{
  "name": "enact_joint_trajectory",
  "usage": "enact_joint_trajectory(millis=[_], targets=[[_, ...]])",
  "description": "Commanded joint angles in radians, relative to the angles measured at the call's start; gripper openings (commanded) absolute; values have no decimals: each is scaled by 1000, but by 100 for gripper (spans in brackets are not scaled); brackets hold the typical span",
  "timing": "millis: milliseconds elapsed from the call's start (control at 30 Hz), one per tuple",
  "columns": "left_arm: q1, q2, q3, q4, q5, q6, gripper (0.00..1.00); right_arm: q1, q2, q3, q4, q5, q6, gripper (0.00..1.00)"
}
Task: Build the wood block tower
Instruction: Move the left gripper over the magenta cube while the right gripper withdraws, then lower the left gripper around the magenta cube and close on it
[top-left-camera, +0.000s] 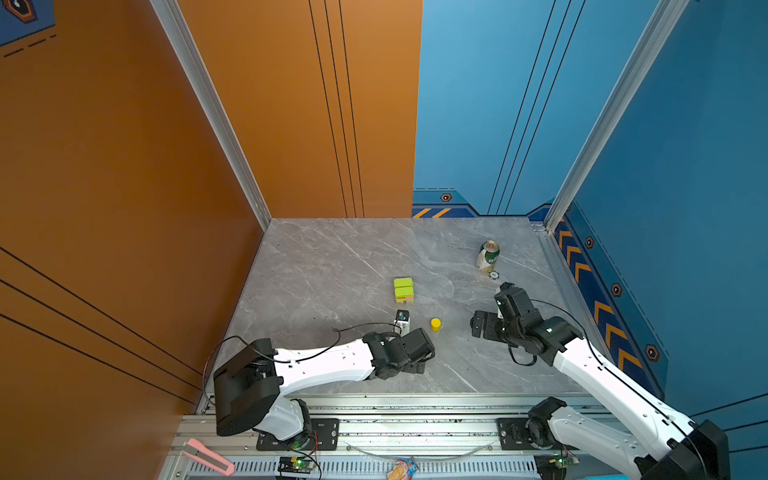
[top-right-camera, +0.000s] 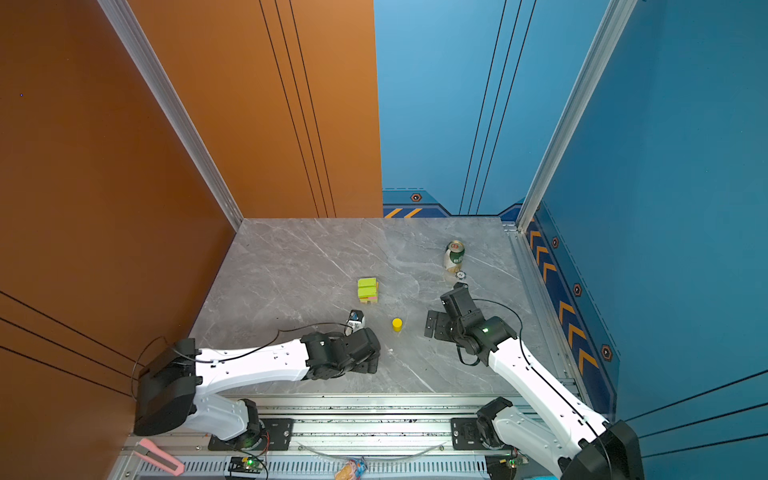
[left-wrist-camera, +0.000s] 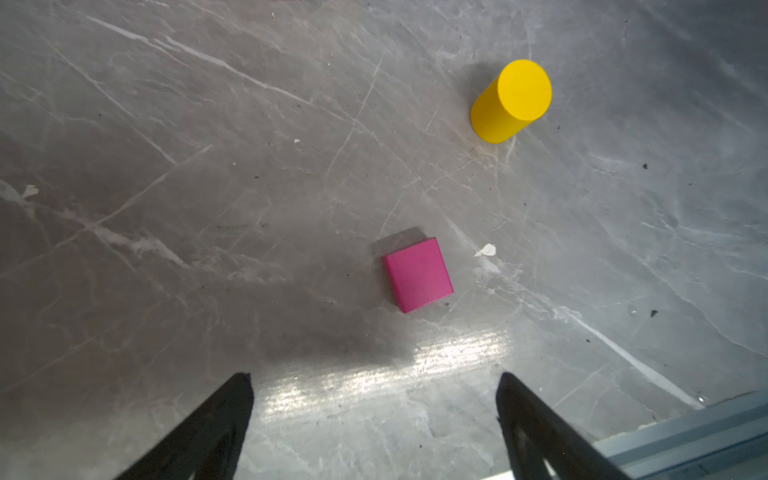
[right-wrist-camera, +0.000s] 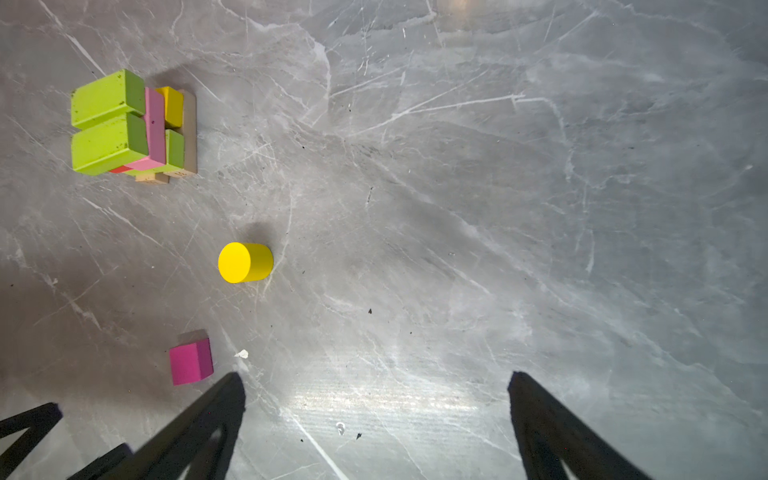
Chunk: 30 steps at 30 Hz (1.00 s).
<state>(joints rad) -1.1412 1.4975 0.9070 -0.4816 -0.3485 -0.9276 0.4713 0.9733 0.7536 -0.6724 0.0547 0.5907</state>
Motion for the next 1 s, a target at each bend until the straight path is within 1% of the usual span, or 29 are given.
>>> enact_joint_trajectory(millis=[0, 67, 133, 167, 200, 333, 567, 967], targets=[[4, 54, 58, -14, -8, -10, 90, -28, -41, -26, -28, -23, -31, 100], [10, 87, 83, -21, 0, -7, 88, -46, -57, -38, -30, -40, -36, 100], [17, 122, 110, -32, 10, -4, 88, -61, -68, -47, -30, -53, -41, 100], [18, 136, 117, -38, 13, -1, 84, -67, -72, -51, -29, -58, -44, 100], [20, 151, 145, -44, 15, 2, 82, -72, -75, -55, -29, -63, -45, 100], [29, 188, 179, -62, 17, 4, 79, -79, -83, -59, -25, -84, -49, 100], [41, 231, 206, -71, 30, -1, 78, -80, -90, -62, -10, -122, -58, 100], [60, 265, 222, -71, 38, -5, 77, -110, -82, -47, -7, -138, -68, 100]])
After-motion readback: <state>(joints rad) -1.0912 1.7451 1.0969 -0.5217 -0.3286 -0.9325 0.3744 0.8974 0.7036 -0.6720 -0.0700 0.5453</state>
